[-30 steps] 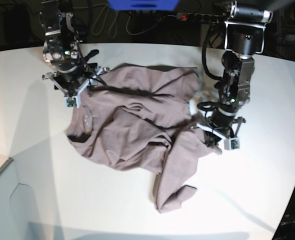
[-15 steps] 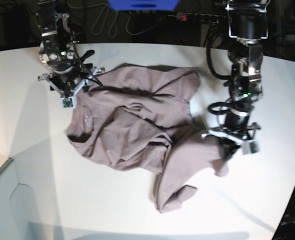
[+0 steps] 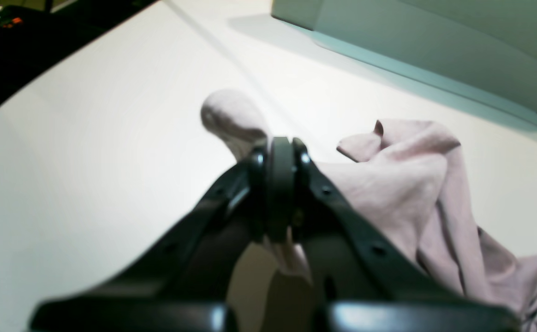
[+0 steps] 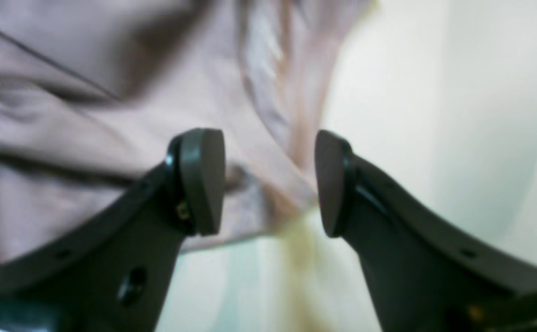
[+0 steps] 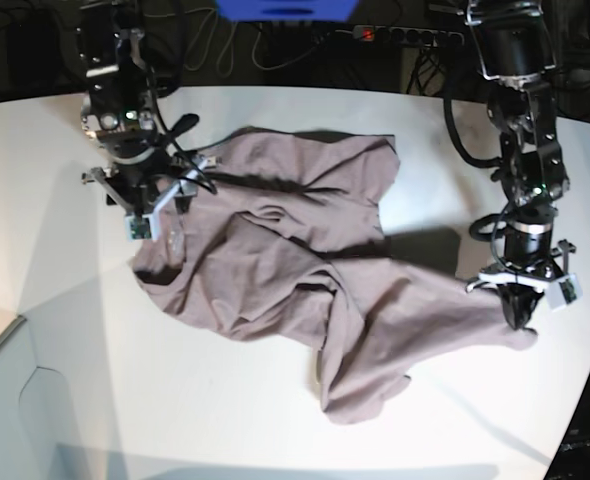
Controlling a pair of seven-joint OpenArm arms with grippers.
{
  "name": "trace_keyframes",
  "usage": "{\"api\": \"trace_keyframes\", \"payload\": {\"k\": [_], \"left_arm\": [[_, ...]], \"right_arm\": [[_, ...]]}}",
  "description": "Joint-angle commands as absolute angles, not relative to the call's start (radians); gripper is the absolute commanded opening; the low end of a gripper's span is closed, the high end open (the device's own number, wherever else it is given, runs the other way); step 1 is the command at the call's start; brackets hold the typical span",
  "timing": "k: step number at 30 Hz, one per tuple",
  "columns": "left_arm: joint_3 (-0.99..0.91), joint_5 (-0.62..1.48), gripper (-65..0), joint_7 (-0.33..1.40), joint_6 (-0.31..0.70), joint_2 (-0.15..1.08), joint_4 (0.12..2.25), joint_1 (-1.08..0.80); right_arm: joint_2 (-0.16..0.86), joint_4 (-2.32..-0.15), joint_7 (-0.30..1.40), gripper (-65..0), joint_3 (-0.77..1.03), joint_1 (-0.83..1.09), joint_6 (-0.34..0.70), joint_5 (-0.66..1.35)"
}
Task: Layout the t-shirt on the table in an organized manner, then fold the t-shirt properly
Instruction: 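Drag the held edge outward with the left gripper to flatten the shirt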
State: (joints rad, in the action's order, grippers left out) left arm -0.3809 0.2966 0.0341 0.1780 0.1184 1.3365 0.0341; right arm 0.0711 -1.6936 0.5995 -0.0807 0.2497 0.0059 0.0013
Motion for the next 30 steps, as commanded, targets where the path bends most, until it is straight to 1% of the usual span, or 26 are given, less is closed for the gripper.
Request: {"api": "trace_keyframes", "payload": {"k": [1,8,12,17,19,23,24,25,26,28,29,30], "left_arm": [[-0.392,0.3,-65.0,0.002,0.185,0.127,1.366,0.053],[-0.387,0.3,-65.0,0.002,0.182,0.143,1.425,0.062],[-0.361,0.294,-65.0,0.002,0.182,0.136,1.386,0.151],[-0.254,0.292,-65.0,0.002,0.179,0.133,1.277,0.298],[-0.206,0.292,-65.0,0.002,0.179,0.131,1.204,0.364],[-0.116,0.297,-64.8,-0.002,0.179,0.128,0.958,0.498],[-0.091,0.297,-63.7,-0.001,0.179,0.124,0.868,0.538],[-0.073,0.298,-61.0,-0.001,0.179,0.122,0.776,0.572],[-0.061,0.298,-57.0,-0.004,0.179,0.117,0.708,0.601],[-0.062,0.298,-45.5,-0.007,0.179,0.102,0.61,0.639],[-0.074,0.298,-40.7,-0.008,0.179,0.099,0.608,0.633],[-0.091,0.298,-37.4,-0.008,0.18,0.099,0.624,0.616]], "right_arm": [[0.073,-1.705,0.588,-33.1,-0.077,0.248,0.005,-0.004],[0.054,-1.601,0.585,-33.1,-0.143,0.228,0.005,-0.004],[0.056,-1.537,0.585,-33.1,-0.145,0.209,0.005,-0.004],[0.061,-1.518,0.585,-33.1,-0.142,0.209,0.005,-0.004],[0.071,-1.518,0.585,-33.1,-0.142,0.211,0.005,-0.004],[0.071,-1.518,0.585,-33.3,-0.14,0.219,0.005,-0.005],[0.071,-1.518,0.585,-33.4,-0.14,0.22,0.005,-0.005],[0.071,-1.518,0.585,-33.4,-0.14,0.226,0.005,-0.005],[0.071,-1.52,0.585,-33.4,-0.14,0.231,0.005,-0.005],[0.071,-1.523,0.585,-33.4,-0.14,0.237,0.005,-0.005],[0.071,-1.524,0.585,-33.4,-0.14,0.239,0.005,-0.005],[0.071,-1.523,0.585,-33.4,-0.14,0.239,0.005,-0.005]]}}
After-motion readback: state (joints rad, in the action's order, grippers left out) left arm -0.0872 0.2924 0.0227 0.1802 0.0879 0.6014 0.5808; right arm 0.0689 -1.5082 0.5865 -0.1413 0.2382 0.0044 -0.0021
